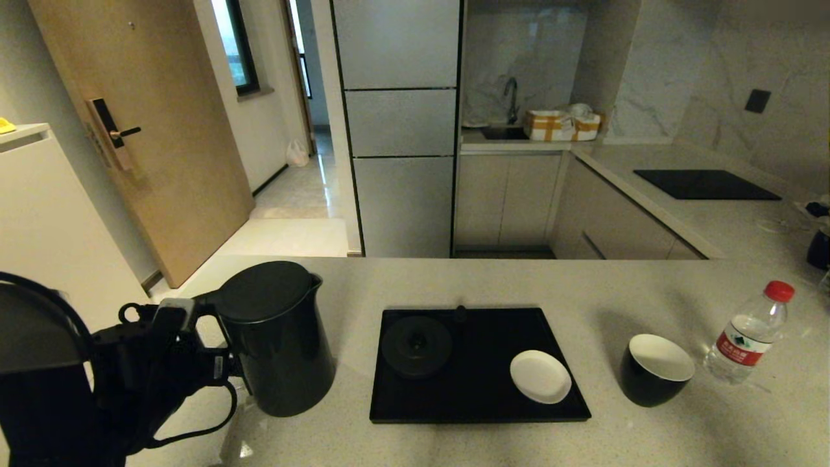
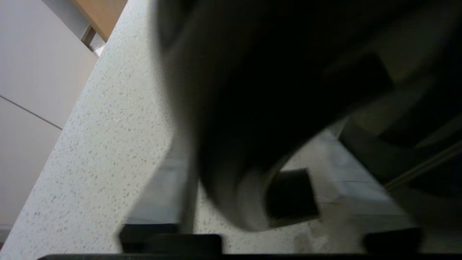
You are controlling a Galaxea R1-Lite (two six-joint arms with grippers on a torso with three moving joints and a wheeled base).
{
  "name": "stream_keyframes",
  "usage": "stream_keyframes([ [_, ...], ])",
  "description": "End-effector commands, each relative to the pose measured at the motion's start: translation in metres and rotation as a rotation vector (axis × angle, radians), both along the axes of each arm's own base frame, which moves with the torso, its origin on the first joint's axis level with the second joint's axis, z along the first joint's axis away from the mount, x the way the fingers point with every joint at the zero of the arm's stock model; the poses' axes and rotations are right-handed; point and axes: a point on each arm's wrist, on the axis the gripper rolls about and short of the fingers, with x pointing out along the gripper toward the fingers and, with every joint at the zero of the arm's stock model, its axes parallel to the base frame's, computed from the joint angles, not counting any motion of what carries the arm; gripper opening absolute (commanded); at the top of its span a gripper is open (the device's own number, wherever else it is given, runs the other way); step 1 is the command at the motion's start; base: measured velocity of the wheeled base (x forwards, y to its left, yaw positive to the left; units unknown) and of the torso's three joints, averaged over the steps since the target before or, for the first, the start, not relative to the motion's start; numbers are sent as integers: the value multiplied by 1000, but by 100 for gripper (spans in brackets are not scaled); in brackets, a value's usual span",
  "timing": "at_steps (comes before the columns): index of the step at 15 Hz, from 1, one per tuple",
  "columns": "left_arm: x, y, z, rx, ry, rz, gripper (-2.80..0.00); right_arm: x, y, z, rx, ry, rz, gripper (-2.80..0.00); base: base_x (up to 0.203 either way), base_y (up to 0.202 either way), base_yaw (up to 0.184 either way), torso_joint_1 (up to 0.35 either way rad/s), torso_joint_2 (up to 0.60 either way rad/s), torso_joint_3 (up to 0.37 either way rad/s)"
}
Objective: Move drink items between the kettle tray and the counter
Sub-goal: Place it on the left
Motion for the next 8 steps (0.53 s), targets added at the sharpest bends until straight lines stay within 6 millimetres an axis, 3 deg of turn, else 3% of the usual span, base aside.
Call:
stream_keyframes([
  [1,0,0,-4,0,15,1,0,0,0,0,-1,0,1,-280,0,0,0,0,0,0],
  [8,-25,-1,25,-1,-58,2,0,0,0,0,-1,0,1,-280,0,0,0,0,0,0],
])
